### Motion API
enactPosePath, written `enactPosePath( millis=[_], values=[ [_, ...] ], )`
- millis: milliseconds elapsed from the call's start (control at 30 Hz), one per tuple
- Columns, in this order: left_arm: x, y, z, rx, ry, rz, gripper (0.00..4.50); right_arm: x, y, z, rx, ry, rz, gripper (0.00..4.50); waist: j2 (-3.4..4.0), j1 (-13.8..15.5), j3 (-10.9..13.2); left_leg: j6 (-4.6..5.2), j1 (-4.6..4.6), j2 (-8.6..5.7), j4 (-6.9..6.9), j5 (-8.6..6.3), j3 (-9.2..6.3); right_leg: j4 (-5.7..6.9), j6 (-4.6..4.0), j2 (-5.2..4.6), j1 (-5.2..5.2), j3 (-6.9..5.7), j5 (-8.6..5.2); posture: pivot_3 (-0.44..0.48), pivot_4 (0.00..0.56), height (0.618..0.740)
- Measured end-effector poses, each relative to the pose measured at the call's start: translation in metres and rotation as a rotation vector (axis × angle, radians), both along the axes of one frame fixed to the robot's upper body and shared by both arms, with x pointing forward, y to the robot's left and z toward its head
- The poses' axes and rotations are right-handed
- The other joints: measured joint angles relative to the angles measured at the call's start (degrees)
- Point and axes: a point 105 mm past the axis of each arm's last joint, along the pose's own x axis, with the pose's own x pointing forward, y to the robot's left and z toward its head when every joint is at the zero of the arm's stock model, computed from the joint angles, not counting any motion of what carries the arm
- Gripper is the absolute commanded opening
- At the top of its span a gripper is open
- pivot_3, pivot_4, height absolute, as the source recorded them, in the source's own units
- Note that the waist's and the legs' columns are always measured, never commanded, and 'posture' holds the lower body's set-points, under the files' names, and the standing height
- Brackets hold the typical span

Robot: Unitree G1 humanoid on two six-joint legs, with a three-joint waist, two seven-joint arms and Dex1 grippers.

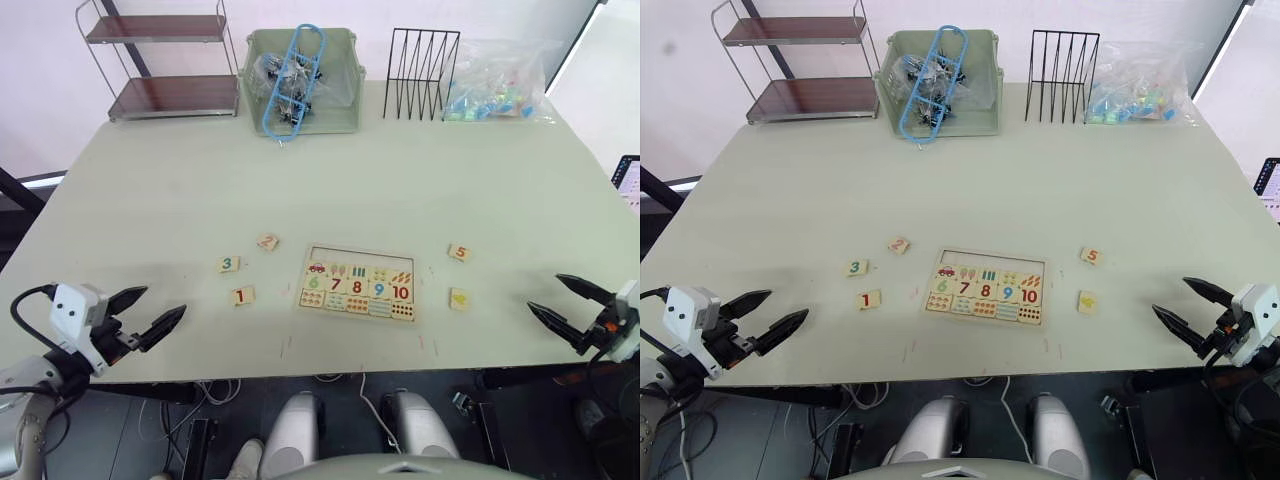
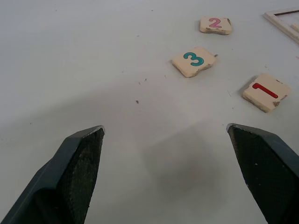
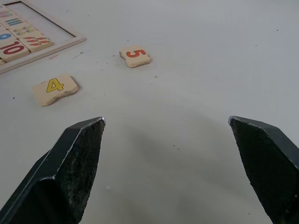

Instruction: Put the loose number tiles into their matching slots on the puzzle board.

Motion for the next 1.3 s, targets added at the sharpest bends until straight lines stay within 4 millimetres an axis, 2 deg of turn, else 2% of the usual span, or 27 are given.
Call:
enactPosePath(
  millis=[300, 900, 1100, 1300],
  values=[
    [0.006, 0.003, -0.009, -0.029, -0.044, 0.014, 4.50, 0.005, -0.005, 0.000, 0.002, -0.040, 0.019, 4.44, -0.01, 0.0, 0.0, 0.02, 0.02, 0.00, -0.02, -0.01, 0.06, 0.00, -0.17, 0.02, 0.00, 0.03, 0.11, 0.000, 0.150, 0.740],
    [0.010, -0.003, -0.006, 0.003, -0.062, -0.053, 4.50, 0.007, -0.002, -0.001, 0.010, -0.066, 0.053, 4.44, 0.00, -0.1, 0.0, 0.02, 0.04, 0.01, -0.02, -0.01, 0.08, -0.01, -0.16, 0.02, 0.00, 0.04, 0.10, 0.000, 0.150, 0.740],
    [0.010, -0.009, -0.007, 0.013, -0.057, -0.129, 4.50, 0.005, 0.007, 0.005, 0.014, -0.093, 0.099, 4.44, 0.01, -0.1, 0.0, 0.02, 0.03, 0.02, -0.03, -0.01, 0.07, -0.01, -0.15, 0.02, 0.00, 0.04, 0.10, 0.000, 0.150, 0.740],
    [0.010, -0.015, -0.010, 0.098, -0.025, -0.311, 4.50, -0.001, 0.022, 0.018, 0.056, -0.122, 0.211, 4.44, 0.02, 0.0, 0.0, 0.02, 0.02, 0.02, -0.04, -0.02, 0.08, -0.03, -0.16, 0.03, -0.01, 0.03, 0.10, 0.000, 0.150, 0.740]
  ],
)
